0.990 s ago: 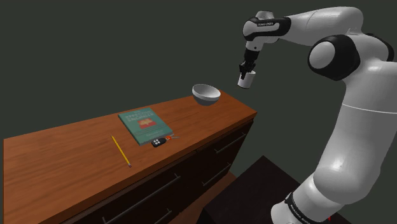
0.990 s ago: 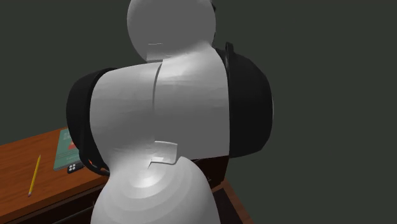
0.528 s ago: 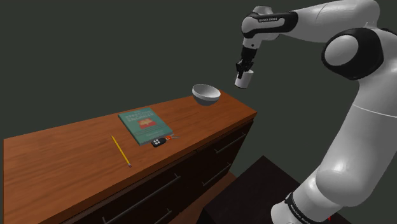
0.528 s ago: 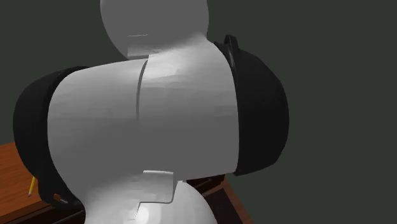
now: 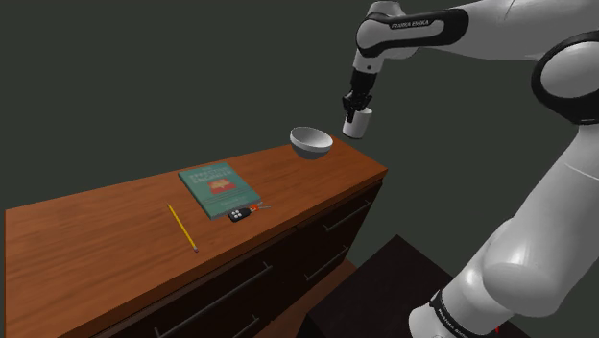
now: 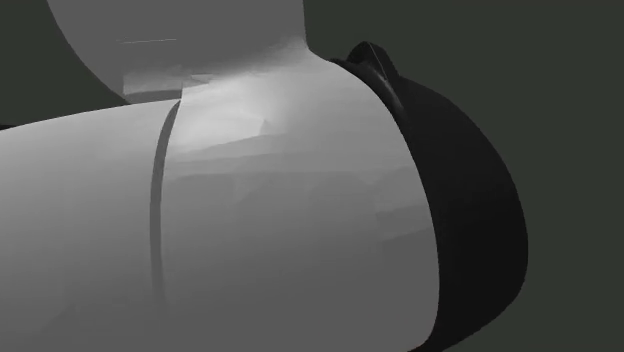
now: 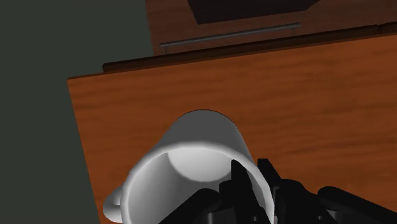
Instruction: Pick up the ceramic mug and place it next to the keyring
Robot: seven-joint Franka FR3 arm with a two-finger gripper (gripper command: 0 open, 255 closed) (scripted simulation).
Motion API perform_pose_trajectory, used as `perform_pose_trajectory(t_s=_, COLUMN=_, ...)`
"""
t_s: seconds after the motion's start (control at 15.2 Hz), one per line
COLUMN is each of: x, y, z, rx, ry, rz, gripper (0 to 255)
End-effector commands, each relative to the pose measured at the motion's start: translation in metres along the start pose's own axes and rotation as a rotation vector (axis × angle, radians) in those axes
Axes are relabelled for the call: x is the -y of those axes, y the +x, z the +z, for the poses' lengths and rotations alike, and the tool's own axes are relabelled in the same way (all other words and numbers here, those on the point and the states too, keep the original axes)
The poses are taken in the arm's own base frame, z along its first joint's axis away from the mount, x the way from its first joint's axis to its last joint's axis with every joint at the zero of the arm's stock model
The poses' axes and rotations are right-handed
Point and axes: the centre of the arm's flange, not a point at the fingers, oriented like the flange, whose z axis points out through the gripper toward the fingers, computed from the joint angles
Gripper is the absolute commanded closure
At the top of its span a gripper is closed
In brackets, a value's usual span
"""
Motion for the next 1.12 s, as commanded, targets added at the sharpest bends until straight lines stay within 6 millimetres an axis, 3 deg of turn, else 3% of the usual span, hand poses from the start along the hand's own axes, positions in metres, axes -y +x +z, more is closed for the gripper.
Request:
perform_pose_trajectory(t_s=0.0, x=0.027, y=-0.005, z=0.0, rx=0.0, ry=-0.001, rz=0.002, gripper=255)
perform_pose_trajectory(t_s=1.06, x=0.232, y=-0.054, z=-0.014, rx=0.0, ry=-0.001, rz=0.002, gripper=255)
